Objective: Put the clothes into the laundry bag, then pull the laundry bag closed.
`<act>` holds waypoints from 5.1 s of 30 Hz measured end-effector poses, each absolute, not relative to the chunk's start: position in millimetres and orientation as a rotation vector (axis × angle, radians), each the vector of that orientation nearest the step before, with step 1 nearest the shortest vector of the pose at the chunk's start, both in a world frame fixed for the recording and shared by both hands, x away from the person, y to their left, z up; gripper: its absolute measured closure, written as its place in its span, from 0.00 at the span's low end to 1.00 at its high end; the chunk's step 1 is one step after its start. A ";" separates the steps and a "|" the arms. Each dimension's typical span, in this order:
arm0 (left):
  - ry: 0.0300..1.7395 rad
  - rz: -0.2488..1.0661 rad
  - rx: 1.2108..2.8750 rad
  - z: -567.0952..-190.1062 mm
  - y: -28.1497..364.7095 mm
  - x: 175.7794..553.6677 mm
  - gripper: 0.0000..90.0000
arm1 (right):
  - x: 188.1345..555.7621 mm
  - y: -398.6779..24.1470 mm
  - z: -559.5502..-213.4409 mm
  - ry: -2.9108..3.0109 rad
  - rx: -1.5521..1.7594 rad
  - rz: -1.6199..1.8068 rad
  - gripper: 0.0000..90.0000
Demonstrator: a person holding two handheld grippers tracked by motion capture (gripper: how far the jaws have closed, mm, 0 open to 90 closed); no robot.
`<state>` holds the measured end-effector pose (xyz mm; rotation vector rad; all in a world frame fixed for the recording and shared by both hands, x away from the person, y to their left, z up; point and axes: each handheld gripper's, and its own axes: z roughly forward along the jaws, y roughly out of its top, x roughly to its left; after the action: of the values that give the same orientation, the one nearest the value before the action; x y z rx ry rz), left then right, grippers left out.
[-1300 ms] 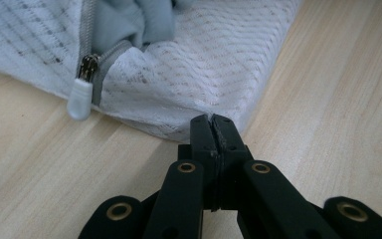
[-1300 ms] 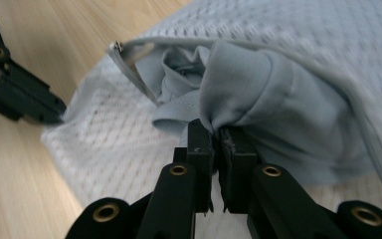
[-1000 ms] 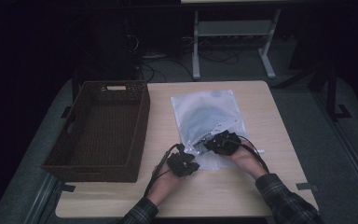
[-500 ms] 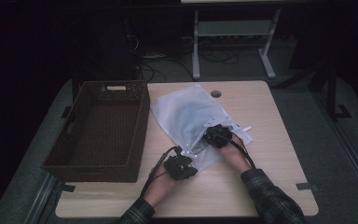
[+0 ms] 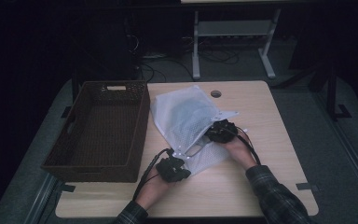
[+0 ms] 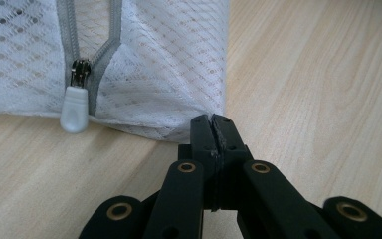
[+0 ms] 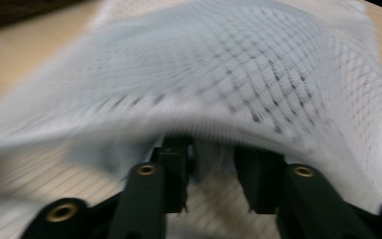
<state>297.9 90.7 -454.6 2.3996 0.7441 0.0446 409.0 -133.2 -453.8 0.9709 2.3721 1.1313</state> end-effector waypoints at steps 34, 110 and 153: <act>0.793 0.079 2.388 -451.2 97.3 300.4 1.00 | 421.6 -230.2 -471.4 2.443 1.114 0.981 0.96; 0.829 0.235 2.247 -454.4 143.9 261.9 0.16 | 326.3 -201.6 -406.9 2.626 0.624 1.239 0.46; 0.762 0.251 2.247 -457.2 147.1 258.1 0.08 | 374.6 -41.2 -428.2 2.858 0.314 1.063 0.78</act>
<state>258.1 147.1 -457.2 2.2472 0.7622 0.2508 374.6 -41.2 -428.2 0.3139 2.8585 1.0630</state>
